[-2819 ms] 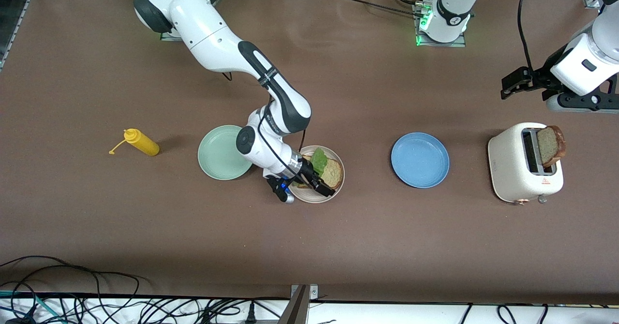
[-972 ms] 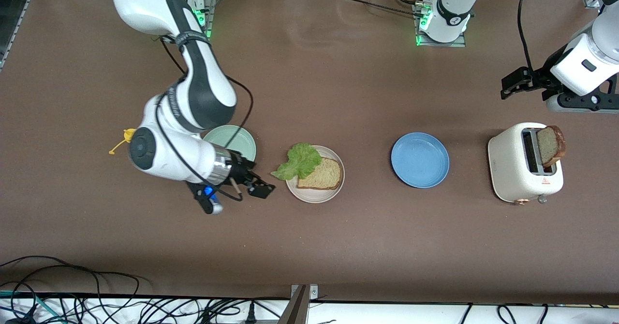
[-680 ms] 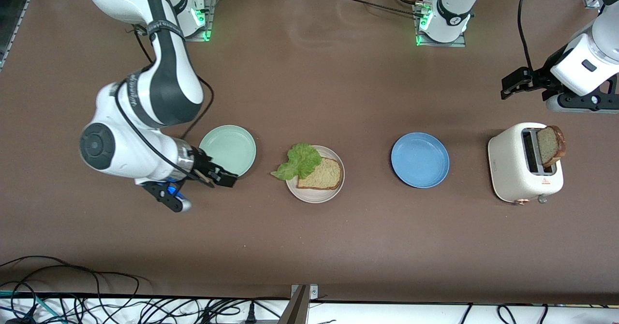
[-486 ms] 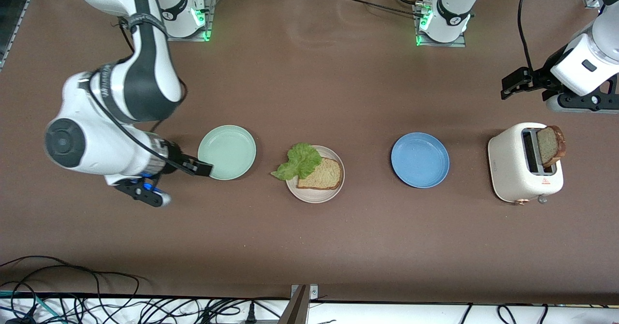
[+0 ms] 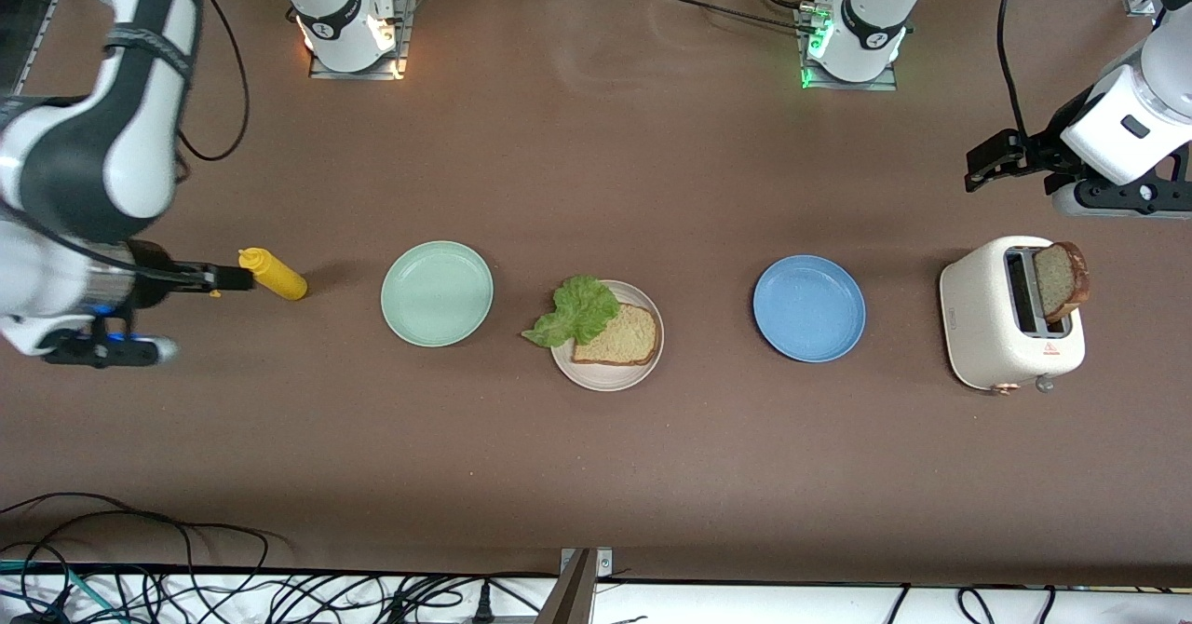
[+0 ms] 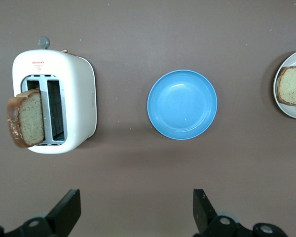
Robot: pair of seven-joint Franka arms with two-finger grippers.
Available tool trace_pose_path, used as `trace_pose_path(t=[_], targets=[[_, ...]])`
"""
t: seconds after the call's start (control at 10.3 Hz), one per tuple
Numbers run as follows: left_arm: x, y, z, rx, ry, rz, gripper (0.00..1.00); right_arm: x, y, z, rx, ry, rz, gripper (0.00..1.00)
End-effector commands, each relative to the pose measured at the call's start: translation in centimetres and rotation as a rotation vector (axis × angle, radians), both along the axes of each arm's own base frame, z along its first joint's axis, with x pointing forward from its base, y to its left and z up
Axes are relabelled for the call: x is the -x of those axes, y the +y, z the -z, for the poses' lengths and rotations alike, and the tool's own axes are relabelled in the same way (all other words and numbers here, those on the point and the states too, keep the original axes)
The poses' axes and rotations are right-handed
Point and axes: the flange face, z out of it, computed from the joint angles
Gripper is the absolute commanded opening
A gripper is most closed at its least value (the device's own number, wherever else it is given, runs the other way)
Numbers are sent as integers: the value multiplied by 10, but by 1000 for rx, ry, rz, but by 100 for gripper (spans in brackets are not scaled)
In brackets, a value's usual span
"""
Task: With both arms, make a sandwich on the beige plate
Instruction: 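Withdraw the right gripper from the plate toward the yellow bottle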
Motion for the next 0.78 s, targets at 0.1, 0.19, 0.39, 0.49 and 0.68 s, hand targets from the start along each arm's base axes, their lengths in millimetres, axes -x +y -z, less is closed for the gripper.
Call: trace_pose_path(t=[0.1,0.19,0.39,0.49,0.68], targets=[[-1,1,-6,-11,3,0,100,41,-92,12,-123,32,-165,100],[-1,1,-6,-11,3,0,100,52,-113,24,-155,45,-191,100],[-1,1,-6,-12,3,1,100,75,-153,51,-231,15,-279,100],[-1,0,-6,-11,3,0,100,87,-170,63,-267,-35,-352,100],[-2,0,-9,-10,-3,0,100,110,-192,97,-366,-153,-471,100]])
